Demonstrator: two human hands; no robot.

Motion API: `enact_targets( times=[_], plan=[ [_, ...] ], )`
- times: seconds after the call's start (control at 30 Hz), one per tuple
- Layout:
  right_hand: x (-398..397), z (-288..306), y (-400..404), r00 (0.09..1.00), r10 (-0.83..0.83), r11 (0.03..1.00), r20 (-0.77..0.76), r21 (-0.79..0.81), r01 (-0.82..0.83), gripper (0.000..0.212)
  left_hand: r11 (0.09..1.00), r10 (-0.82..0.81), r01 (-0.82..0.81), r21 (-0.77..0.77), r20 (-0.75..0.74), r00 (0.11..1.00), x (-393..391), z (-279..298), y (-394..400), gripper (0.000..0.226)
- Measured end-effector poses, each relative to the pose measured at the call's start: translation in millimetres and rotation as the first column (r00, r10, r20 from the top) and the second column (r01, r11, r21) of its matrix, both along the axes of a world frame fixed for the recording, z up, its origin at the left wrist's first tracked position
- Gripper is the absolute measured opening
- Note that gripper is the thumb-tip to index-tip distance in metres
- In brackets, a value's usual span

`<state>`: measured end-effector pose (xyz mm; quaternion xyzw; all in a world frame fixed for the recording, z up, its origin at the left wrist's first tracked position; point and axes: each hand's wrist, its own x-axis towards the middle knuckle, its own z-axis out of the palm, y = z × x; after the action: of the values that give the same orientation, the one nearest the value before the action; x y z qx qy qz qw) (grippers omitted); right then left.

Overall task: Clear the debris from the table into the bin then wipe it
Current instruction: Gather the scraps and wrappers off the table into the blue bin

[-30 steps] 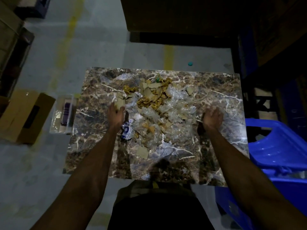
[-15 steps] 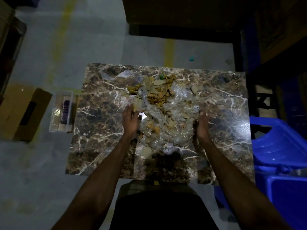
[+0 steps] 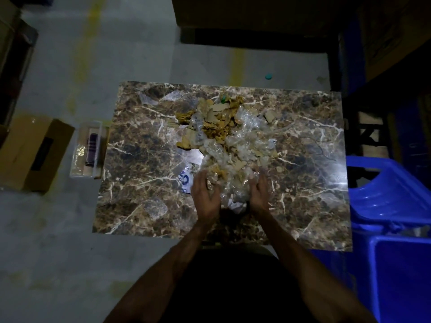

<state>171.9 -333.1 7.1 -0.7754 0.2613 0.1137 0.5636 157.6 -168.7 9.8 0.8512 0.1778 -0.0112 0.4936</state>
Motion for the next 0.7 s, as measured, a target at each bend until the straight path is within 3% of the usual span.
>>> enact_targets(
  times=[0.07, 0.13, 0.2, 0.27, 0.33, 0.4, 0.63, 0.7],
  plan=[
    [1, 8, -4, 0.993, -0.009, 1.000, 0.116, -0.009, 0.010, 0.043, 0.988, -0.018, 0.001, 0.153, 0.109, 0.994, 2, 6, 3, 0.052],
    [1, 6, -17, 0.954, 0.160, 0.982, 0.252, -0.135, -0.129, 0.048, 0.967, -0.158, 0.108, 0.230, 0.209, 0.965, -1, 15, 1, 0.049],
    [0, -8, -27, 0.893, 0.377, 0.909, 0.246, -0.282, -0.306, 0.059, 0.910, -0.348, 0.272, 0.313, 0.218, 0.912, -12, 15, -10, 0.049],
    [-5, -18, -33, 0.881, 0.428, 0.881, 0.201, -0.309, -0.357, 0.062, 0.821, -0.500, 0.418, 0.389, 0.135, 0.856, -23, 2, -19, 0.050],
    [-11, -20, -36, 0.920, 0.335, 0.931, 0.204, -0.222, -0.290, 0.059, 0.738, -0.589, 0.512, 0.439, 0.049, 0.806, -27, -13, -18, 0.055],
    [-15, -12, -41, 0.948, 0.229, 0.971, 0.221, -0.125, -0.205, 0.056, 0.714, -0.605, 0.540, 0.446, 0.006, 0.796, -25, -18, -11, 0.061],
    [-15, -6, -56, 0.982, -0.038, 0.994, 0.183, 0.105, 0.019, 0.049, 0.729, -0.507, 0.386, 0.565, 0.067, 0.859, -4, -16, 31, 0.056],
    [-11, -10, -56, 0.980, -0.102, 0.986, 0.173, 0.147, 0.077, 0.050, 0.778, -0.458, 0.327, 0.537, 0.129, 0.880, -8, -13, 33, 0.049]
  ],
)
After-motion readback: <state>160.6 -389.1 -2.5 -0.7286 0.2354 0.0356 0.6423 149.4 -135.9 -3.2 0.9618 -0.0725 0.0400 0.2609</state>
